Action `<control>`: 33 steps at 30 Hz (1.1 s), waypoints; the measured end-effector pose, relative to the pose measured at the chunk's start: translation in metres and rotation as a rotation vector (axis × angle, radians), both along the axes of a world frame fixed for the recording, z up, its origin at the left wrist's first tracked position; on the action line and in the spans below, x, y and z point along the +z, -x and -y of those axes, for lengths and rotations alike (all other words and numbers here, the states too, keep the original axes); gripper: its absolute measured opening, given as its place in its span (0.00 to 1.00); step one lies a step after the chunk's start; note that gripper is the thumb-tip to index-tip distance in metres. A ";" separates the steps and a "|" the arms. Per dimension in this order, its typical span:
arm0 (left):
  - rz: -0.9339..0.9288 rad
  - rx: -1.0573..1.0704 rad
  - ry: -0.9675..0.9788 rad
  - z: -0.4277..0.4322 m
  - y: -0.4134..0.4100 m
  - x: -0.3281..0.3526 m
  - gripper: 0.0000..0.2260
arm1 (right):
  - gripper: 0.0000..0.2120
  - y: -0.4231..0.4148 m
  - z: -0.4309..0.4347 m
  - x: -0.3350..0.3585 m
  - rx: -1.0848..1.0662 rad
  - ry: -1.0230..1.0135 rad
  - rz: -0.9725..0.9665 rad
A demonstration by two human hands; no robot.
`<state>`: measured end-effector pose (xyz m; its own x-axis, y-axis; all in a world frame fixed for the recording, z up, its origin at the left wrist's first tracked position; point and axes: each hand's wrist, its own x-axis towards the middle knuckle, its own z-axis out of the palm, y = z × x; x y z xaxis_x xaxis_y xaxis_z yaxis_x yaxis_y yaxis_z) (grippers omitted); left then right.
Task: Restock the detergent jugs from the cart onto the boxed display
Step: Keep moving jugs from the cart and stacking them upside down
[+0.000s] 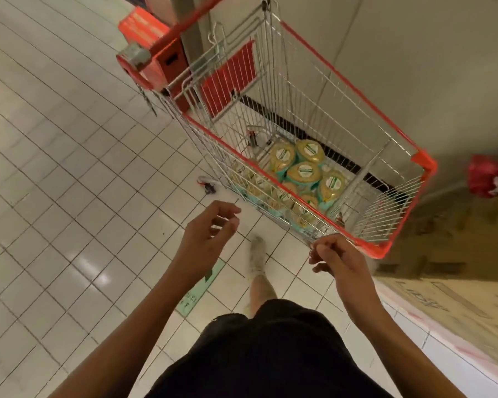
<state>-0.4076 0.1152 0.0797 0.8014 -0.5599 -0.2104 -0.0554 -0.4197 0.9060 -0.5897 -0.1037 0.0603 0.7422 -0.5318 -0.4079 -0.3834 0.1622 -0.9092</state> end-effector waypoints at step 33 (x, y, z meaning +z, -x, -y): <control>-0.353 -0.317 -0.670 0.361 -0.355 -0.279 0.29 | 0.23 -0.405 0.296 -0.226 -0.033 0.182 -0.580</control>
